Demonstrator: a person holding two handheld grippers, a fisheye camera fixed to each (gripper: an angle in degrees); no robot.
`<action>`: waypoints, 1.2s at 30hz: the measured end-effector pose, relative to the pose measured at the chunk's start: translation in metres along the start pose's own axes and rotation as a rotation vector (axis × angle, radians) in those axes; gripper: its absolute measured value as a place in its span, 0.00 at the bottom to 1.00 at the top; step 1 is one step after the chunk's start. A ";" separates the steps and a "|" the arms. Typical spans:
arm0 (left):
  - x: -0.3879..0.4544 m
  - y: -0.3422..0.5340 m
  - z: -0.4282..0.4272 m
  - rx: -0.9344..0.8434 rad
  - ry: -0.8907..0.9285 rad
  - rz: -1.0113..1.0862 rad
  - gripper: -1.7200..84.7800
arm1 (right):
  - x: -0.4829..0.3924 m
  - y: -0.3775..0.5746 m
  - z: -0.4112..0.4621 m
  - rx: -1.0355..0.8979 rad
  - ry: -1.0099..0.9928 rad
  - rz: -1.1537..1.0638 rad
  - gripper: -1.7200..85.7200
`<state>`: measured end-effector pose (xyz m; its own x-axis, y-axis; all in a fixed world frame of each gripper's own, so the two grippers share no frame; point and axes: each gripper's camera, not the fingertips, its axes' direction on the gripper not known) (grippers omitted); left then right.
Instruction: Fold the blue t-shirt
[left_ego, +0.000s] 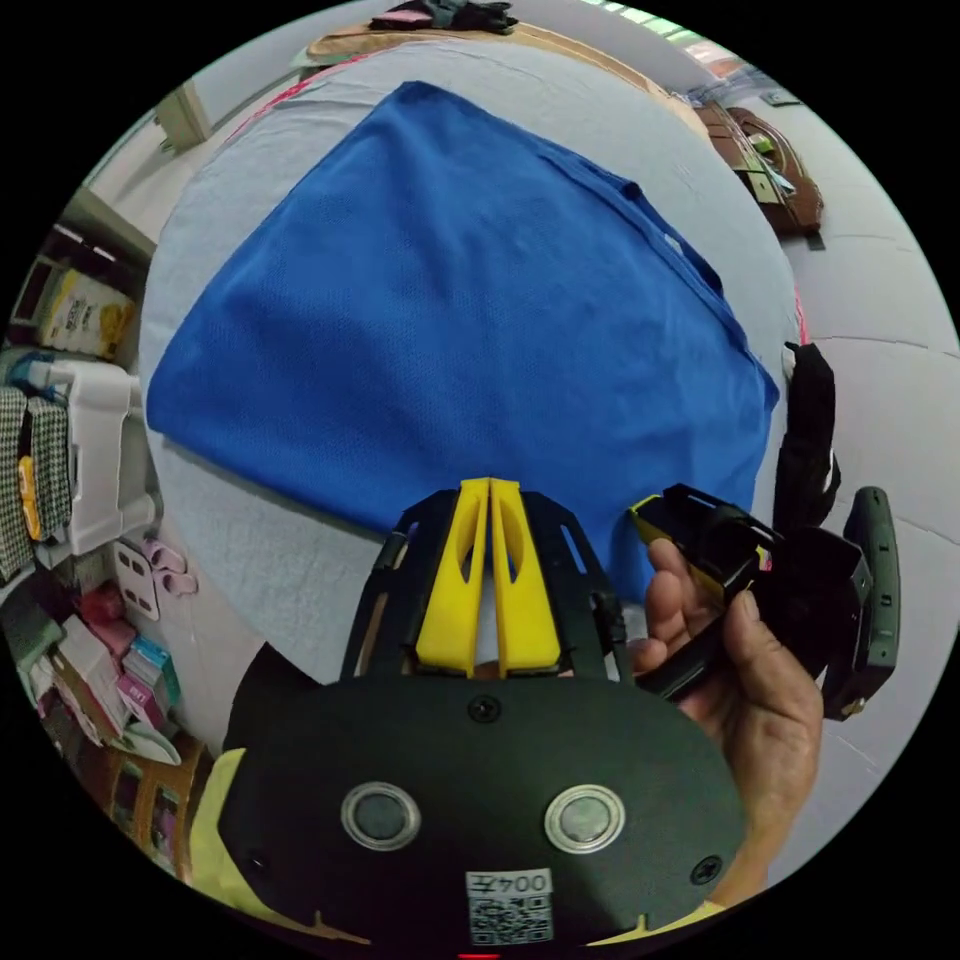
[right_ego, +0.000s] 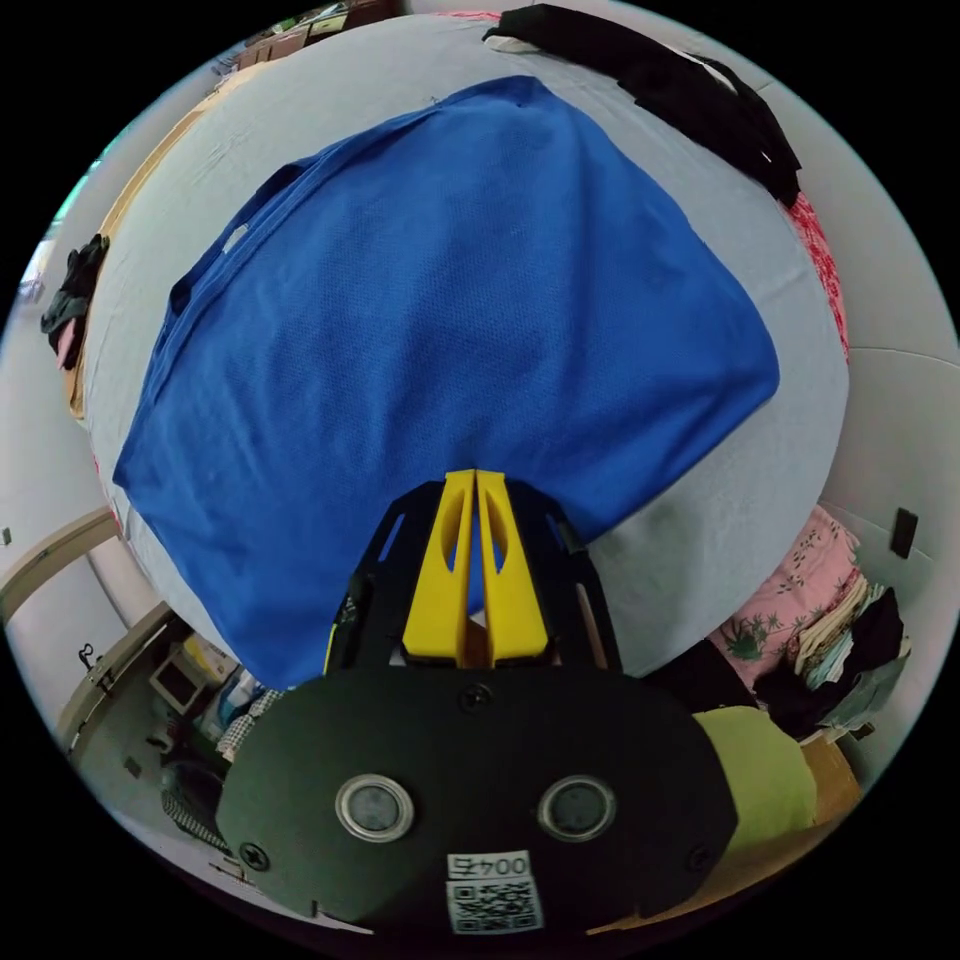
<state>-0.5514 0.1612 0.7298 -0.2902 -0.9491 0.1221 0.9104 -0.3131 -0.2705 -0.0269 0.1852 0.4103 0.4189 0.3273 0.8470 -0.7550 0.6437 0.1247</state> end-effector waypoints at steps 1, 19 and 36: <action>0.003 0.000 -0.002 0.010 -0.003 0.018 0.03 | 0.005 -0.001 0.000 -0.022 -0.029 0.007 0.01; 0.039 -0.014 0.033 -0.092 -0.005 0.060 0.02 | -0.019 -0.009 0.021 -0.105 0.090 -0.117 0.01; 0.033 -0.031 0.047 -0.136 0.050 0.008 0.02 | -0.011 -0.011 0.024 -0.098 0.092 -0.079 0.01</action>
<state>-0.5755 0.1413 0.7869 -0.3008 -0.9509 0.0723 0.8652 -0.3040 -0.3987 -0.0352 0.1576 0.4121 0.5229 0.3324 0.7849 -0.6672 0.7327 0.1342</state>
